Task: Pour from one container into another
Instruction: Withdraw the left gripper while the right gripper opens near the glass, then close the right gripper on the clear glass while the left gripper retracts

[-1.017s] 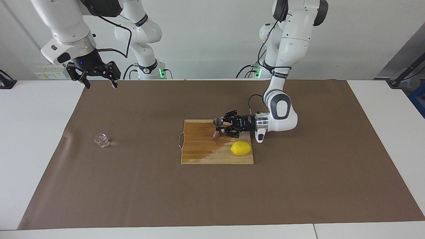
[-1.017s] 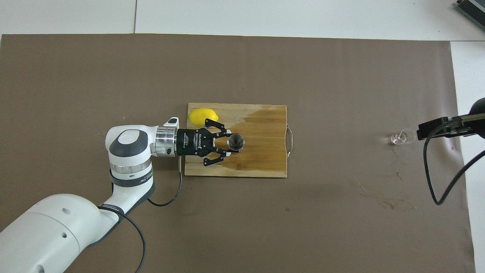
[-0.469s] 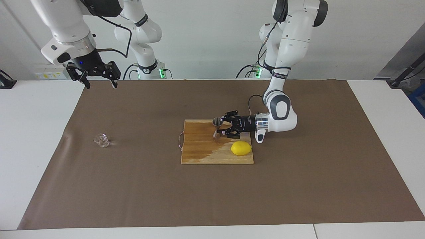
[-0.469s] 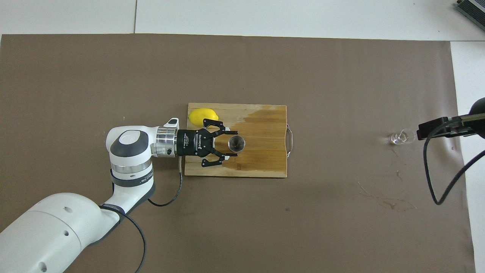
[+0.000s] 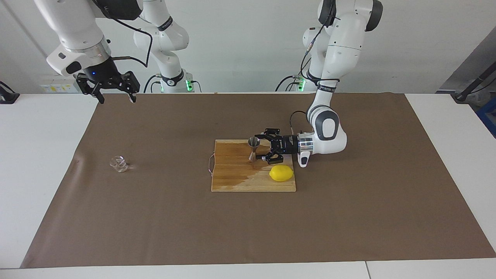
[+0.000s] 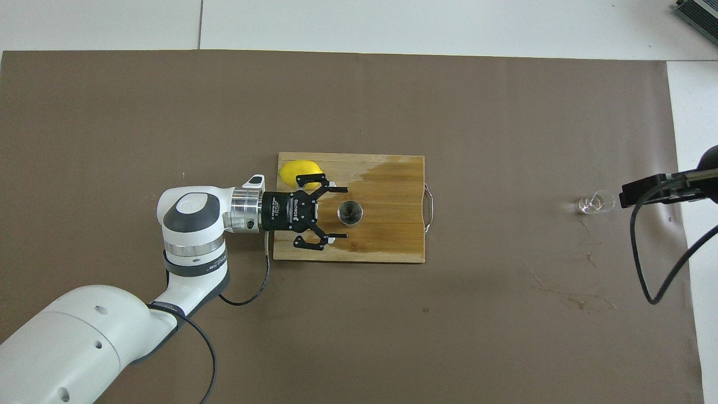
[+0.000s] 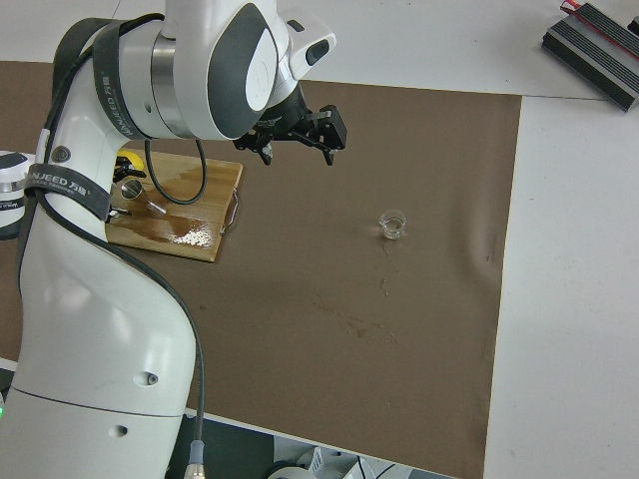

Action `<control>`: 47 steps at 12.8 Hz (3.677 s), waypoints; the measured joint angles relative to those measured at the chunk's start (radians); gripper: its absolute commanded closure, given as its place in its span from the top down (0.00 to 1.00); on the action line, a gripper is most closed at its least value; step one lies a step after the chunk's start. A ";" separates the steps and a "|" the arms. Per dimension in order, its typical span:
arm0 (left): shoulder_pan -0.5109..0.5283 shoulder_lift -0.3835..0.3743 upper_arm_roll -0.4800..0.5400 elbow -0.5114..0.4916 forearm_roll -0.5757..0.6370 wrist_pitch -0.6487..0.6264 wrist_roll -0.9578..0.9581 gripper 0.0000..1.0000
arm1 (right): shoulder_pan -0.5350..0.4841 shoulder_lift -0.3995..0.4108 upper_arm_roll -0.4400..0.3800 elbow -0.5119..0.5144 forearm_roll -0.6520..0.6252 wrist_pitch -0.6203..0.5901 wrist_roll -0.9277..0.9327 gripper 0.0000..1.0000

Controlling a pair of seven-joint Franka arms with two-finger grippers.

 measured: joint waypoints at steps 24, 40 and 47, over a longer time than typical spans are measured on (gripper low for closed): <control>0.241 -0.008 0.121 0.204 0.450 -0.254 -0.047 1.00 | -0.325 0.182 -0.006 -0.023 0.323 0.164 -1.000 1.00; 0.200 -0.150 0.163 0.576 1.277 -0.272 0.376 1.00 | -0.555 0.492 -0.009 -0.071 0.717 0.180 -1.969 1.00; 0.122 -0.210 0.154 0.583 1.529 -0.125 0.557 1.00 | -0.559 0.589 -0.008 -0.088 0.829 0.136 -2.168 1.00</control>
